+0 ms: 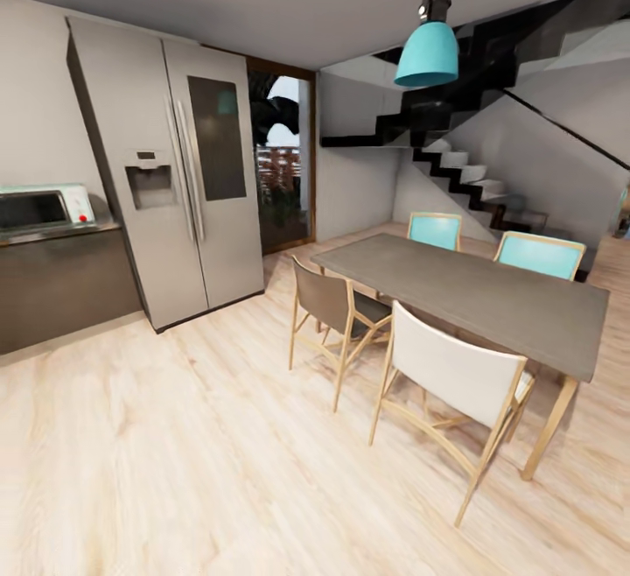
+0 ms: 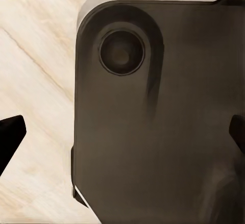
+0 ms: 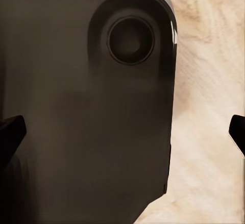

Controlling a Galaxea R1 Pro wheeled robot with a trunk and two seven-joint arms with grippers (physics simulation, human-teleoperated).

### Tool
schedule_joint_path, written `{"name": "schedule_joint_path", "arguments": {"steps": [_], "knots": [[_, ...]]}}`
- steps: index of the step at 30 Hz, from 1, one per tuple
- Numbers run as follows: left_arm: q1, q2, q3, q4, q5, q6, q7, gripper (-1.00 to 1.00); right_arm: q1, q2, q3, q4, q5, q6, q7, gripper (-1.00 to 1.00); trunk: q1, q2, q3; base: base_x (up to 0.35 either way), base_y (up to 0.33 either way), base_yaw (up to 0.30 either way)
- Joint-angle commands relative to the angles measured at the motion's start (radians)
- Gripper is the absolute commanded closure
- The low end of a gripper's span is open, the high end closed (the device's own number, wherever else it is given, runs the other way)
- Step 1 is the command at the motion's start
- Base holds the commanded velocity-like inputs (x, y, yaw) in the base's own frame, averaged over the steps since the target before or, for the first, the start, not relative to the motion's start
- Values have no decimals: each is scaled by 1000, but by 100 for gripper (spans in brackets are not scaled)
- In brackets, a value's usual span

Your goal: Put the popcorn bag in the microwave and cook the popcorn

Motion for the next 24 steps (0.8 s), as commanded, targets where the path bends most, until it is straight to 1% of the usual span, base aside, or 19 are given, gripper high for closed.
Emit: {"name": "schedule_joint_path", "arguments": {"steps": [1,24], "knots": [[0,0,0,-1,7,-2,0,-100,0,0,-1,0,-1,-3,0,-100,0,0,-1,0,0,285],[0,0,0,-1,7,-2,0,-100,1,0,-2,0,-1,-3,-1,-100,0,0,-1,0,0,285]]}}
